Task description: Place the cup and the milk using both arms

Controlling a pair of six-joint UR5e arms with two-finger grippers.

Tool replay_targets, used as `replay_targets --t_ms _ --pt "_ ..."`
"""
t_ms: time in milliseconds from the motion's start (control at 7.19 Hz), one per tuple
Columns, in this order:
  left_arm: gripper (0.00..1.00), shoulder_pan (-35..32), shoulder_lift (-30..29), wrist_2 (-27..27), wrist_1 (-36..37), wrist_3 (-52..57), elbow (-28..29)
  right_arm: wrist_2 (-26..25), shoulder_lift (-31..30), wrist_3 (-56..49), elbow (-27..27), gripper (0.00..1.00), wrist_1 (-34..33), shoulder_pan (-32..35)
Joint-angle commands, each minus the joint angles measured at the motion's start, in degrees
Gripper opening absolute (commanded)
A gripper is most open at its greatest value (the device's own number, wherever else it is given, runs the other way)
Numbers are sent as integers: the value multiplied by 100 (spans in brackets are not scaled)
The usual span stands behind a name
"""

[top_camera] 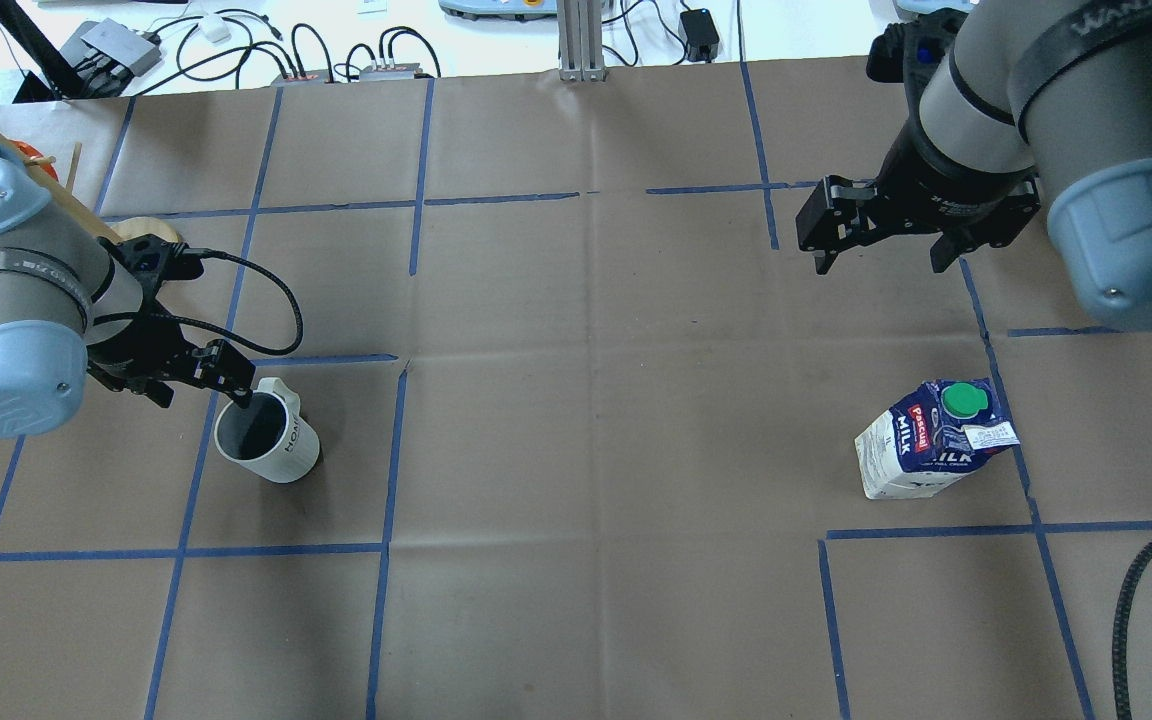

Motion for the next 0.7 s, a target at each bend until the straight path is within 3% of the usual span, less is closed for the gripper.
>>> replay_targets --t_ms 0,278,557 --pt "97 1 -209 -15 39 96 -68 -22 -8 7 -33 100 105 -96" --pt "95 1 -298 2 22 140 -174 -13 1 15 -51 100 264 -115" --pt "38 1 -324 29 -22 114 -183 13 19 94 -303 100 552 -115"
